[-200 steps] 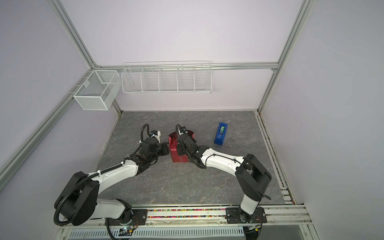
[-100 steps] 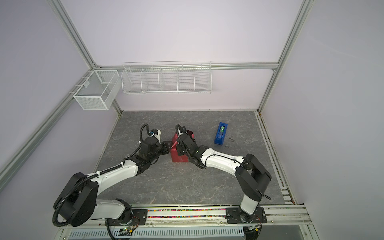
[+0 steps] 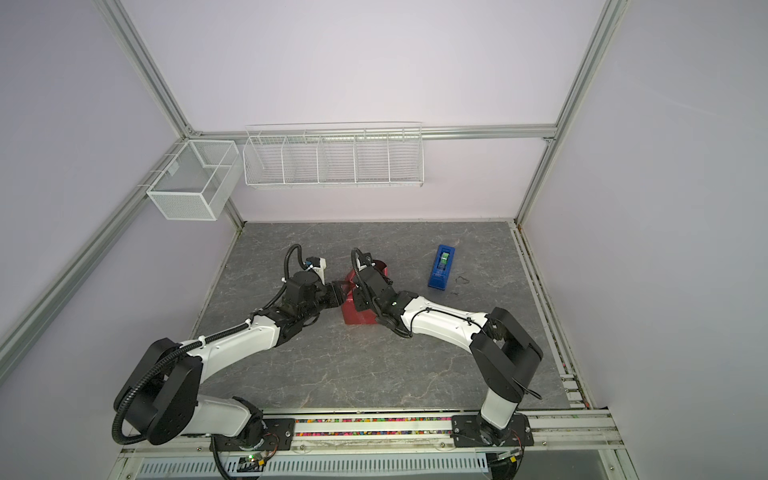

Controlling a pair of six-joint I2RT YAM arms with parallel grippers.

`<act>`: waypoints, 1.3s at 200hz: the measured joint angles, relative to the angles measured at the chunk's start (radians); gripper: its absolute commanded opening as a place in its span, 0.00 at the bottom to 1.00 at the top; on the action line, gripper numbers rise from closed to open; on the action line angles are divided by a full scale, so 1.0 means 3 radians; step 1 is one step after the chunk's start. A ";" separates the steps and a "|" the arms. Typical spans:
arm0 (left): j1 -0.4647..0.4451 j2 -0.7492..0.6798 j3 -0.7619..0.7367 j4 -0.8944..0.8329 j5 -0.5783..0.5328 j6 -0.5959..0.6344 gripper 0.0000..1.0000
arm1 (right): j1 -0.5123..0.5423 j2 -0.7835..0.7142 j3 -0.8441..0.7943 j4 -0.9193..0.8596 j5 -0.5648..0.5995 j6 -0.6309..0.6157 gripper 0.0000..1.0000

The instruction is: Wrap the gift box in paper

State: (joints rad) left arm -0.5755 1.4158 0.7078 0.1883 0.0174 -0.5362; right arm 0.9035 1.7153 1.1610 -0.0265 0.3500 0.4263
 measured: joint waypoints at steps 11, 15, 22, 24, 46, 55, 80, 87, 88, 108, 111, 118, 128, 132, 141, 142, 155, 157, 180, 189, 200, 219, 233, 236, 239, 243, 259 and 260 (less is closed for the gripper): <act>0.0000 0.0000 0.0046 -0.0095 0.0023 0.0027 0.58 | 0.0000 -0.0001 0.0000 -0.0003 0.0000 0.0003 0.26; 0.0000 0.0000 0.0064 -0.0130 0.0028 0.0038 0.58 | 0.0000 -0.0003 0.0000 -0.0006 0.0000 0.0003 0.26; 0.0000 0.0000 0.0089 -0.0183 0.0037 0.0064 0.59 | 0.0000 -0.0008 0.0000 -0.0010 -0.0001 0.0005 0.26; 0.0000 0.0000 0.0097 -0.0200 0.0038 0.0067 0.59 | 0.0000 -0.0008 0.0000 -0.0013 -0.0001 0.0005 0.26; 0.0000 0.0000 0.0142 -0.0315 0.0076 0.0132 0.61 | -0.0004 -0.0048 0.0000 -0.0083 -0.0013 0.0018 0.28; 0.0000 0.0000 0.0151 -0.0332 0.0098 0.0149 0.61 | -0.0005 -0.0081 0.0000 -0.0148 -0.0027 0.0025 0.29; -0.0004 0.0003 0.0155 -0.0351 0.0145 0.0175 0.63 | -0.0027 -0.0247 0.0000 -0.0359 -0.0050 0.0038 0.29; -0.0003 0.0004 0.0155 -0.0354 0.0150 0.0175 0.63 | -0.0037 -0.0305 0.0000 -0.0402 -0.0058 0.0039 0.30; -0.0003 0.0004 0.0155 -0.0354 0.0149 0.0174 0.63 | -0.0038 -0.0318 0.0000 -0.0415 -0.0064 0.0039 0.30; -0.0003 0.0004 0.0155 -0.0359 0.0148 0.0172 0.64 | -0.0069 -0.0474 0.0014 -0.0492 -0.0139 0.0065 0.30; -0.0003 0.0004 0.0155 -0.0359 0.0148 0.0170 0.64 | -0.0074 -0.0492 0.0022 -0.0501 -0.0153 0.0071 0.30; -0.0003 0.0004 0.0155 -0.0359 0.0148 0.0170 0.64 | -0.0095 -0.0528 0.0031 -0.0505 -0.0214 0.0089 0.32; -0.0003 0.0004 0.0155 -0.0359 0.0146 0.0169 0.66 | -0.0139 -0.0566 0.0032 -0.0500 -0.0327 0.0131 0.35; -0.0003 0.0004 0.0155 -0.0359 0.0146 0.0161 0.66 | -0.0158 -0.0576 0.0032 -0.0498 -0.0365 0.0135 0.37; -0.0001 0.0003 0.0155 -0.0360 0.0145 0.0151 0.67 | -0.0211 -0.0582 0.0038 -0.0496 -0.0502 0.0188 0.41; -0.0001 0.0004 0.0155 -0.0360 0.0145 0.0148 0.67 | -0.0220 -0.0582 0.0041 -0.0496 -0.0524 0.0182 0.41; 0.0006 0.0003 0.0154 -0.0361 0.0146 0.0132 0.68 | -0.0301 -0.0561 0.0076 -0.0520 -0.0729 0.0247 0.47; 0.0008 0.0003 0.0154 -0.0361 0.0148 0.0130 0.68 | -0.0313 -0.0557 0.0085 -0.0524 -0.0767 0.0254 0.48; 0.0023 -0.0014 0.0144 -0.0362 0.0159 0.0084 0.68 | -0.0385 -0.0511 0.0149 -0.0521 -0.1026 0.0343 0.52; 0.0039 -0.0038 0.0116 -0.0360 0.0175 0.0057 0.69 | -0.0387 -0.0495 0.0168 -0.0523 -0.1097 0.0359 0.52; 0.0061 -0.0086 0.0069 -0.0346 0.0198 0.0019 0.69 | -0.0387 -0.0470 0.0191 -0.0523 -0.1171 0.0369 0.53; 0.0114 -0.0179 -0.0050 -0.0275 0.0230 -0.0045 0.71 | -0.0387 -0.0421 0.0228 -0.0525 -0.1273 0.0385 0.53; 0.0149 -0.0235 -0.0100 -0.0245 0.0247 -0.0097 0.71 | -0.0388 -0.0404 0.0238 -0.0525 -0.1315 0.0394 0.52; 0.0153 -0.0243 -0.0104 -0.0244 0.0248 -0.0102 0.71 | -0.0388 -0.0401 0.0238 -0.0526 -0.1322 0.0398 0.52; 0.0155 -0.0253 -0.0104 -0.0243 0.0251 -0.0108 0.71 | -0.0388 -0.0399 0.0238 -0.0525 -0.1333 0.0401 0.53; 0.0161 -0.0266 -0.0104 -0.0243 0.0259 -0.0118 0.71 | -0.0388 -0.0394 0.0238 -0.0525 -0.1343 0.0401 0.53; 0.0173 -0.0323 -0.0104 -0.0242 0.0259 -0.0132 0.72 | -0.0389 -0.0367 0.0258 -0.0540 -0.1392 0.0404 0.56; 0.0173 -0.0329 -0.0104 -0.0242 0.0258 -0.0132 0.72 | -0.0389 -0.0366 0.0261 -0.0542 -0.1396 0.0406 0.56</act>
State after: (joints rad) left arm -0.5236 1.3170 0.6765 0.1158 0.0948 -0.5758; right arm 0.7868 1.6054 1.2392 -0.1890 -0.0689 0.5480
